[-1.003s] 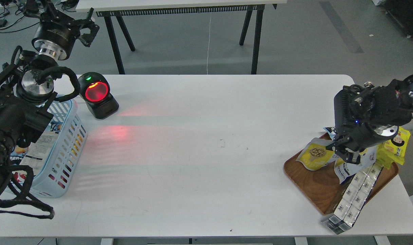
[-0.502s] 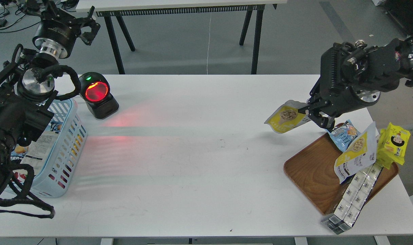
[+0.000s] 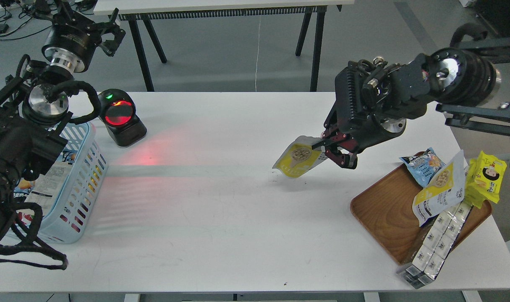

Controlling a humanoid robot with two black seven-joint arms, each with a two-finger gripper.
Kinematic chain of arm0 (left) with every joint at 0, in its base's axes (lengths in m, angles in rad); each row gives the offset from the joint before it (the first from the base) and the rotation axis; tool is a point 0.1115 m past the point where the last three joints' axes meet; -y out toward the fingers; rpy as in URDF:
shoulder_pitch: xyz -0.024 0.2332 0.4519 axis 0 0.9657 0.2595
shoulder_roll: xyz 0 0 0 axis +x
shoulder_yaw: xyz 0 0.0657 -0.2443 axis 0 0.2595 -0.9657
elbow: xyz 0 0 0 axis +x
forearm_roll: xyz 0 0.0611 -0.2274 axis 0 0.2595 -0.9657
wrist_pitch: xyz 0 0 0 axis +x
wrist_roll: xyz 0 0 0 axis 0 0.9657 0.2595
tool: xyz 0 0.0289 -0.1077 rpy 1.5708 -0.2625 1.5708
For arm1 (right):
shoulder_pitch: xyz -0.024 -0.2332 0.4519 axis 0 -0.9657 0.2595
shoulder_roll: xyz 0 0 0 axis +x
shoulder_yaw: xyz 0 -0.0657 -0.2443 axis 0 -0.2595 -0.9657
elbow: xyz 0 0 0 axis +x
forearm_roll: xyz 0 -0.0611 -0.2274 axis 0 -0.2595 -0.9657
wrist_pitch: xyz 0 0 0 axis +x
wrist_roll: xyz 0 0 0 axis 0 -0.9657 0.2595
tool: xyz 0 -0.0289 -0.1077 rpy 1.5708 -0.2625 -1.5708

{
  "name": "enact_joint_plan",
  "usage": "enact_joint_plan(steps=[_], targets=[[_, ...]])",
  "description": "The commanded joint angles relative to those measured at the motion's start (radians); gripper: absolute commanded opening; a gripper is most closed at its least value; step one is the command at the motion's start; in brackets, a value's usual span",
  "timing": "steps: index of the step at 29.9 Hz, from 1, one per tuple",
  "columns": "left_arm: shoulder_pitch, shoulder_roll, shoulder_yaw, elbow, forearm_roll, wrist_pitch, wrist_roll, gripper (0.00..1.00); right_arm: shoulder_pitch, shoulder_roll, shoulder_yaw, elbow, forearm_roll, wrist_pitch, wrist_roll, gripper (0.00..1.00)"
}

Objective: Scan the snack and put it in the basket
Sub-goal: 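Lift the yellow pouch and carry it toward the barcode scanner, then set the yellow pouch upright on the table and open the right gripper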

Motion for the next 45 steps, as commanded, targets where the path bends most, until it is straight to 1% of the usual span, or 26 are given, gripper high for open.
enact_joint_plan(steps=[1,9,16,19,23,28,38,41,45], targets=[[0.0,0.0,0.0,0.0,0.0,0.0,0.0,1.0,-0.053,0.068,0.053,-0.03,0.002,0.004,0.0,0.0],[0.003,0.001,0.0,0.002,0.0,0.0,0.0,1.0,-0.114,0.191,0.122,-0.125,0.002,0.01,0.0,0.0],[0.0,0.004,-0.002,0.003,0.0,0.0,-0.002,1.0,-0.142,0.338,0.122,-0.228,0.001,0.013,0.0,0.0],[-0.001,0.004,-0.002,0.003,0.0,0.0,-0.002,1.0,-0.142,0.366,0.122,-0.257,0.001,0.013,0.0,0.0],[-0.001,0.006,-0.002,0.003,0.0,0.0,0.0,1.0,-0.142,0.373,0.117,-0.256,-0.001,0.021,0.0,0.0],[-0.001,0.006,0.0,0.003,0.0,0.0,0.0,1.0,-0.141,0.372,0.117,-0.25,-0.002,0.056,0.0,0.0],[-0.001,0.008,0.0,0.003,0.0,0.0,0.0,1.0,-0.139,0.372,0.113,-0.247,-0.002,0.071,0.0,0.02],[-0.001,0.008,0.0,0.002,0.0,0.0,0.002,1.0,-0.136,0.369,0.113,-0.245,-0.002,0.071,0.0,0.04],[0.003,0.009,0.001,0.002,0.001,0.0,0.003,1.0,-0.134,0.367,0.114,-0.242,-0.002,0.071,0.0,0.13]])
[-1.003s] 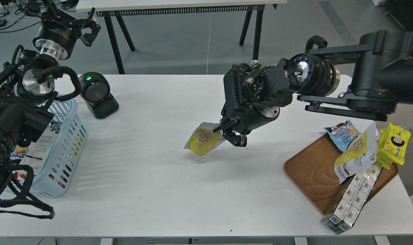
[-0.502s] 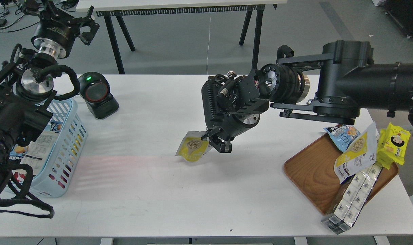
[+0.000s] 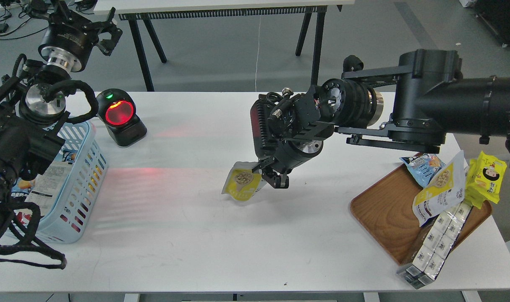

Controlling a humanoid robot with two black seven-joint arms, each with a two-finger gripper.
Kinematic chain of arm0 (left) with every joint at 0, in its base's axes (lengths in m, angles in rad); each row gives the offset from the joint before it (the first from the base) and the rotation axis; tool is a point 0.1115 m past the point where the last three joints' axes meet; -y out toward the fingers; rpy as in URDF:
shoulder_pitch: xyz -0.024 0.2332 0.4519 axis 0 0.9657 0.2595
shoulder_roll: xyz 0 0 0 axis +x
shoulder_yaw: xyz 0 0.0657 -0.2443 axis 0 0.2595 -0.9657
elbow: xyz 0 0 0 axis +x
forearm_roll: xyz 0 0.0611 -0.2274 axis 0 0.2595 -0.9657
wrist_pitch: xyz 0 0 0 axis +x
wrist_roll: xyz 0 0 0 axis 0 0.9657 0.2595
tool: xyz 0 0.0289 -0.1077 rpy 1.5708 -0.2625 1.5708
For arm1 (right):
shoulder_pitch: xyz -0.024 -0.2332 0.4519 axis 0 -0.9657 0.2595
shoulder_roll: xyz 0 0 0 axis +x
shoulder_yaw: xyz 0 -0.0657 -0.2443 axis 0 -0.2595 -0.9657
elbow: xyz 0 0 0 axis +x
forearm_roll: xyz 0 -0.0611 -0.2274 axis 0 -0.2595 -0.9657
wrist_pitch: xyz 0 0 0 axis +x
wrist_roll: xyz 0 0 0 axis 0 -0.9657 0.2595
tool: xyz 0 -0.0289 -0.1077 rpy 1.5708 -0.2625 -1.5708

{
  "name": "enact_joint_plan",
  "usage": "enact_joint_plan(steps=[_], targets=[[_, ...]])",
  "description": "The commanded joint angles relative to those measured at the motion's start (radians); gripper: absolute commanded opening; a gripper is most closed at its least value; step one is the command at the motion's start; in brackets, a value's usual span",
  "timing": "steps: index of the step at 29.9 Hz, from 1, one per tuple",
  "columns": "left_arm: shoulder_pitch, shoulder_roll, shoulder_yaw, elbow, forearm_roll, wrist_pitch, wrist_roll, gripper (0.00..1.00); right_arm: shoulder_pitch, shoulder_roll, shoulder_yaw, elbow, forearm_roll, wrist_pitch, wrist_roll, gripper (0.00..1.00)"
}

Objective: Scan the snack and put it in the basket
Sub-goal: 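Set the yellow pouch upright on the table and open the right gripper, then withdraw the right gripper away from the pouch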

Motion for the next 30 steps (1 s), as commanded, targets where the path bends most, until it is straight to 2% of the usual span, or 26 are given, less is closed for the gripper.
enact_joint_plan(steps=[1,6,8,14,17,19,23,30], targets=[[0.005,0.003,0.001,-0.001,0.001,0.0,0.001,1.0,0.002,-0.002,0.001,0.005,0.002,0.0,0.0,0.14],[-0.002,0.006,0.0,-0.001,0.001,0.0,0.003,1.0,0.003,-0.007,0.006,0.006,0.002,0.0,0.0,0.18],[-0.006,0.008,0.0,-0.001,0.001,0.0,0.003,1.0,0.005,-0.01,0.012,0.011,0.002,0.0,0.0,0.23],[-0.028,0.017,0.001,0.001,0.001,0.0,0.012,1.0,0.028,-0.088,0.079,0.051,0.029,-0.003,0.0,0.59],[-0.044,0.017,0.003,-0.001,0.008,0.0,0.027,1.0,0.028,-0.16,0.148,0.091,0.063,-0.001,0.0,0.77],[-0.057,0.018,0.003,-0.002,0.011,0.0,0.048,1.0,0.02,-0.209,0.188,0.108,0.095,-0.001,0.0,0.92],[-0.081,0.044,0.006,-0.021,0.014,0.0,0.101,1.0,0.006,-0.272,0.245,0.102,0.236,-0.001,0.0,0.98],[-0.152,0.089,0.061,-0.067,0.203,0.0,0.09,0.98,-0.01,-0.419,0.259,0.085,0.532,-0.006,0.0,0.99]])
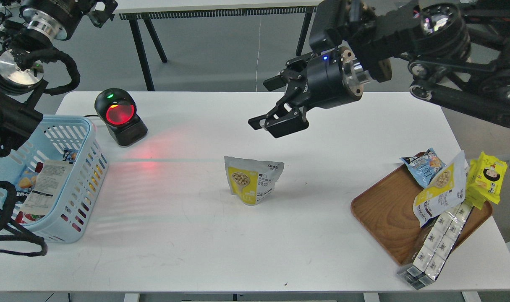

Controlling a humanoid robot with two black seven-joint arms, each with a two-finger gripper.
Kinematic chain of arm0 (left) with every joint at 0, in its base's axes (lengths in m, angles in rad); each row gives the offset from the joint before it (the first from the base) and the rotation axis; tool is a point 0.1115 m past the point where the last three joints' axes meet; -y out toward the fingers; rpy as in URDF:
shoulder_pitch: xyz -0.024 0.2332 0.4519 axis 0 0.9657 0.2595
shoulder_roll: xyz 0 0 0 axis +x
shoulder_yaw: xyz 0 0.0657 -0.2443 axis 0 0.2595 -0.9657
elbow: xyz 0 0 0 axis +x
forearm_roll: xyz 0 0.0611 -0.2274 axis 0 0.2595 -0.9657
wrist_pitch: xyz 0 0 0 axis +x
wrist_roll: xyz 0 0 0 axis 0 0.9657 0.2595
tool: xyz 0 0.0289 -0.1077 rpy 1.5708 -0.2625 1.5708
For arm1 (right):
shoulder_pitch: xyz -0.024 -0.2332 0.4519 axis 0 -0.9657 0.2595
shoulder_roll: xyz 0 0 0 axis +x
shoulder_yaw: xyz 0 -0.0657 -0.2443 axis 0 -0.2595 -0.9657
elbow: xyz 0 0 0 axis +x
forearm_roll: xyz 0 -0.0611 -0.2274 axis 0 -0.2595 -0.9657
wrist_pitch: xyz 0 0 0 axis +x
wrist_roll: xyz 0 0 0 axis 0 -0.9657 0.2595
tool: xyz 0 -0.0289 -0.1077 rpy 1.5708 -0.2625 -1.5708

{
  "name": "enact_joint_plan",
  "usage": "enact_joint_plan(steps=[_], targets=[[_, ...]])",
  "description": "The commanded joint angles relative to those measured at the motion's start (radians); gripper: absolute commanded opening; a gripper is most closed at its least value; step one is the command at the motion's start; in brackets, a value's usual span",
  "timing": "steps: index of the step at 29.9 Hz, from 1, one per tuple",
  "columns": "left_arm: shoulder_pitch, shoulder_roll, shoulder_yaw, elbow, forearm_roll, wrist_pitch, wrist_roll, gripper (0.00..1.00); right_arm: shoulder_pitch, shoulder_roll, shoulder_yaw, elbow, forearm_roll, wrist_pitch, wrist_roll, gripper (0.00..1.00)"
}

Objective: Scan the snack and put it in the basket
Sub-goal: 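Withdraw the right gripper away from the pouch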

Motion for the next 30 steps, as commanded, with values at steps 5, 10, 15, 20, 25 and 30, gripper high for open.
enact_joint_plan(steps=[5,10,15,20,25,30], targets=[[-0.066,0.023,0.017,-0.072,0.388,0.0,-0.007,0.92,-0.063,-0.143,0.021,-0.091,0.267,-0.009,0.0,0.99],[-0.068,0.072,0.017,-0.214,0.675,0.0,-0.007,0.93,-0.14,-0.151,0.053,-0.206,0.496,-0.007,0.0,0.99],[-0.073,0.136,0.016,-0.352,0.937,0.0,-0.007,0.93,-0.226,-0.166,0.114,-0.319,0.735,-0.008,0.0,0.99],[-0.105,0.172,0.016,-0.467,1.094,0.0,-0.007,0.93,-0.31,-0.169,0.191,-0.365,0.967,-0.014,0.0,0.99],[-0.116,0.209,0.017,-0.624,1.239,0.0,-0.007,0.93,-0.35,-0.162,0.24,-0.436,1.192,-0.006,0.0,0.99],[-0.109,0.221,0.017,-0.765,1.411,0.0,-0.008,0.93,-0.361,-0.131,0.248,-0.51,1.425,-0.004,0.0,0.99]])
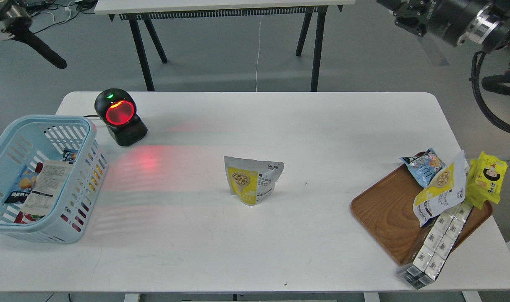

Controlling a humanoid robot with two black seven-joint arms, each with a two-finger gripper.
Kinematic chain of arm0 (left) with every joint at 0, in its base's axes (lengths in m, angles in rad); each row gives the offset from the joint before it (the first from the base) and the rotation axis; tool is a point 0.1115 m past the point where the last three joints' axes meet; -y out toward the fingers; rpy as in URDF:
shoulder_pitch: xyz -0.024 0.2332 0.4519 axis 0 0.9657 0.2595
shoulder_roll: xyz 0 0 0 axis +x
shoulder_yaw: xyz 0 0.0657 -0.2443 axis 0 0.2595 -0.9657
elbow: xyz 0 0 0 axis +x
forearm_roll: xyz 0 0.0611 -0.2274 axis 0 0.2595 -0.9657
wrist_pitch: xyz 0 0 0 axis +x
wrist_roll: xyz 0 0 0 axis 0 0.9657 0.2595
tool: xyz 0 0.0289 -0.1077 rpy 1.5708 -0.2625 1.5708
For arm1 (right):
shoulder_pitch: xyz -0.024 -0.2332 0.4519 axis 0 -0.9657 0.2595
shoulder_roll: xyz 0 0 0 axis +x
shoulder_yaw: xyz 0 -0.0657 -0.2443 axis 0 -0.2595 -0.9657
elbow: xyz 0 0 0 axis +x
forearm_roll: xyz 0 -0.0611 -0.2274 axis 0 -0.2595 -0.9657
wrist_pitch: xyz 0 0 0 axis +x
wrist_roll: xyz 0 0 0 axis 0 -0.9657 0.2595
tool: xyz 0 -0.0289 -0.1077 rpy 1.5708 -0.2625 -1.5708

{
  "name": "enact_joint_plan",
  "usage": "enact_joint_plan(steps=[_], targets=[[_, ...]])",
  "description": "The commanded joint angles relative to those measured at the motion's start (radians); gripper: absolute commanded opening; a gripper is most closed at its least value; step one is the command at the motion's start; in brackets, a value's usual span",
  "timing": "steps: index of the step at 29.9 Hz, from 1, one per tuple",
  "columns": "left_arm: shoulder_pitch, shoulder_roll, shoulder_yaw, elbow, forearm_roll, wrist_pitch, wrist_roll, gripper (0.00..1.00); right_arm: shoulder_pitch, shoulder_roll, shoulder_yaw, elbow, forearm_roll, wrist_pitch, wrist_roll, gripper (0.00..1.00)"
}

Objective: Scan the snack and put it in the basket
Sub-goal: 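Withdraw the right gripper away from the pouch, then reach the left gripper to the yellow pouch and grasp it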

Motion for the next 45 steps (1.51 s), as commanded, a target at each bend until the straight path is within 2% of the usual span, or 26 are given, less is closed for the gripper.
enact_joint_plan(steps=[1,5,11,16,18,21,26,30,35,45], targets=[[0.003,0.003,-0.001,-0.089,0.108,0.0,0.0,0.93,-0.007,0.022,0.003,-0.06,0.179,0.001,0.0,0.99],[-0.007,-0.001,-0.001,-0.175,0.229,0.0,0.0,0.93,-0.027,0.072,0.003,-0.169,0.393,0.006,0.0,0.99],[0.003,-0.076,0.001,-0.213,0.413,0.0,-0.01,0.92,-0.062,0.173,0.081,-0.279,0.479,0.006,0.0,0.99],[0.006,-0.15,0.095,-0.236,0.603,0.0,-0.056,0.92,-0.176,0.189,0.271,-0.27,0.49,0.013,-0.015,0.99],[0.006,-0.169,0.137,-0.262,0.665,0.0,-0.085,0.92,-0.228,0.19,0.346,-0.276,0.491,0.048,-0.032,0.99],[0.006,-0.187,0.224,-0.287,0.805,0.0,-0.099,0.92,-0.295,0.215,0.415,-0.283,0.49,0.117,-0.042,0.99],[0.004,-0.209,0.332,-0.299,0.953,0.0,-0.166,0.92,-0.372,0.226,0.457,-0.287,0.502,0.143,-0.042,0.99],[-0.007,-0.204,0.43,-0.299,1.013,0.0,-0.186,0.92,-0.388,0.247,0.459,-0.299,0.502,0.143,-0.042,0.99],[0.0,-0.201,0.526,-0.293,1.092,0.0,-0.243,0.91,-0.386,0.253,0.459,-0.299,0.502,0.143,-0.042,0.99],[0.009,-0.199,0.596,-0.249,1.092,0.0,-0.26,0.86,-0.388,0.256,0.46,-0.298,0.502,0.143,-0.041,0.99]])
